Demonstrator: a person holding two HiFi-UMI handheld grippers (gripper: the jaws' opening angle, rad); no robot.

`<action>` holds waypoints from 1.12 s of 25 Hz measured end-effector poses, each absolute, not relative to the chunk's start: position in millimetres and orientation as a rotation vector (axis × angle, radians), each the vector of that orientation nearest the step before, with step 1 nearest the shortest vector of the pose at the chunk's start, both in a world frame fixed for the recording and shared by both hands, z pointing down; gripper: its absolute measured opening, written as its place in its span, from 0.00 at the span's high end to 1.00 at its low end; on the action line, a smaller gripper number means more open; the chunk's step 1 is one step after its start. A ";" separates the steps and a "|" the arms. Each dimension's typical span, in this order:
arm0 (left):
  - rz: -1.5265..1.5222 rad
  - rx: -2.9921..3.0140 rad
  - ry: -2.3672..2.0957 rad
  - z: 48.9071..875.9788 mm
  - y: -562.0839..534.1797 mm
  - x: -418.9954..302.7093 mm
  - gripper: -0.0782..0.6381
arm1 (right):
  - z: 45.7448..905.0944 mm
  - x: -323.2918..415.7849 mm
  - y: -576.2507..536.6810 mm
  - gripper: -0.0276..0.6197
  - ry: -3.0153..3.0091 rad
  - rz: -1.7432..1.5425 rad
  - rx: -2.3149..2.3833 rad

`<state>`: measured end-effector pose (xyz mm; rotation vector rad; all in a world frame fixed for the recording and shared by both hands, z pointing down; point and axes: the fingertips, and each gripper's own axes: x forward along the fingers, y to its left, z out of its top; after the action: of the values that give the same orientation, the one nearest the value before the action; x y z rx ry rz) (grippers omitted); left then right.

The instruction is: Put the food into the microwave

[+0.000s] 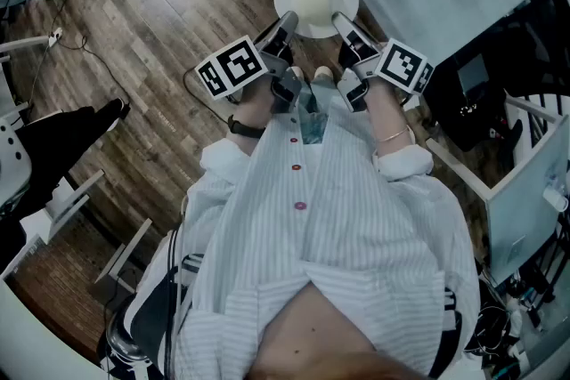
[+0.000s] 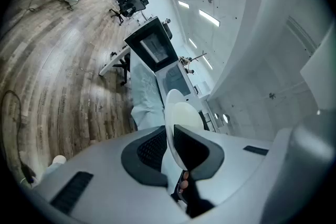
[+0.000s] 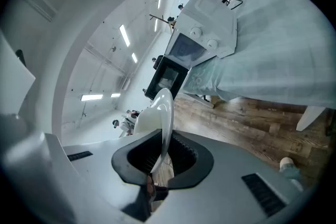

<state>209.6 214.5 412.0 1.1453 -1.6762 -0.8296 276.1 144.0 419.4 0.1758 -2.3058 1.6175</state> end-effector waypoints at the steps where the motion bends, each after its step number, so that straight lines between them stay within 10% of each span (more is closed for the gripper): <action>1: -0.830 1.148 -1.676 411.6 214.4 209.2 0.84 | 418.0 274.4 141.9 0.88 -2.337 1.582 0.158; 28: -0.797 1.221 -1.655 419.9 219.9 185.8 0.84 | 428.6 250.4 144.5 0.88 -2.393 1.578 0.191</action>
<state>185.8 219.9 419.9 1.2206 -1.6547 -0.7971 250.4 144.4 428.6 0.1915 -2.3925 1.5776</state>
